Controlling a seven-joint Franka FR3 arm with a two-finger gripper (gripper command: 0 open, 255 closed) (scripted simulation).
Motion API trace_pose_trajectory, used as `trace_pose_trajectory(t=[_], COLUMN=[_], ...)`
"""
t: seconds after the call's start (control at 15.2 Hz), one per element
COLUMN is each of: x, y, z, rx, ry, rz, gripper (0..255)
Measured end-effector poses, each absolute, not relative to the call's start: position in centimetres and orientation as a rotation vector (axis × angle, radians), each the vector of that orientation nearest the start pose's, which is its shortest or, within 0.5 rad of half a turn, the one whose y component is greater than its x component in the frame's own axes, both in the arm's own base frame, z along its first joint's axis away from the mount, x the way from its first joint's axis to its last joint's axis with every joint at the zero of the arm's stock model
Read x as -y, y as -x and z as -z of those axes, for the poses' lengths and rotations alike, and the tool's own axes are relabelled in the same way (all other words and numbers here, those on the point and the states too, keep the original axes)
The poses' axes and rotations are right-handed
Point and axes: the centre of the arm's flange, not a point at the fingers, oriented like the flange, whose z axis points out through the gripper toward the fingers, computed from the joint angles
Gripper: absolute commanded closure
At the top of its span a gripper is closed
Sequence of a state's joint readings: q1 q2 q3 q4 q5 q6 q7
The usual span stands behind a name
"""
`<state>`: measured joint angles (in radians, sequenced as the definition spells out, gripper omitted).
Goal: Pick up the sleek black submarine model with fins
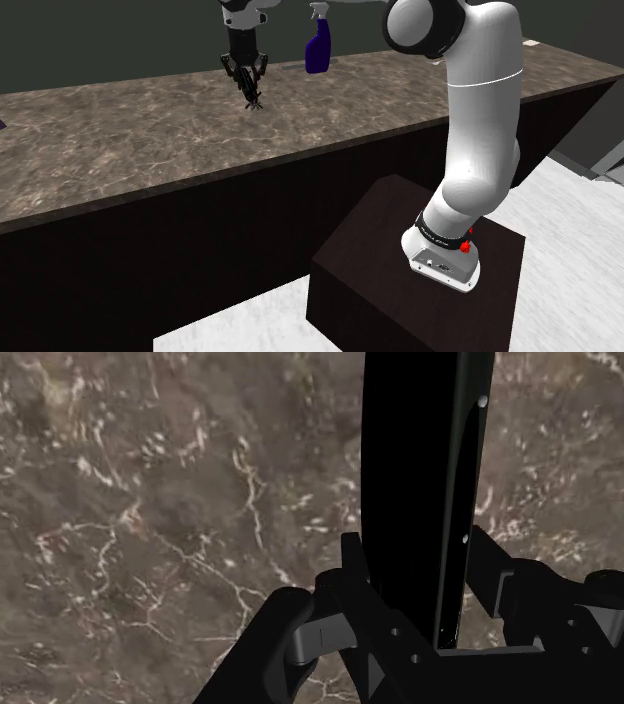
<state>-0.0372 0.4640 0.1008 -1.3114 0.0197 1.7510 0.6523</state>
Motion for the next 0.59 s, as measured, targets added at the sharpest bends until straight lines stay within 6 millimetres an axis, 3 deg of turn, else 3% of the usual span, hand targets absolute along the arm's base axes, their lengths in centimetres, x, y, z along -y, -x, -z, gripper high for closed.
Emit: trace_pose_trajectory(t=[0.59], x=[-3.2], y=[-69.1], z=[-51.9], rx=[-0.917], ry=[2.949], rz=[-0.067], gripper=[255])
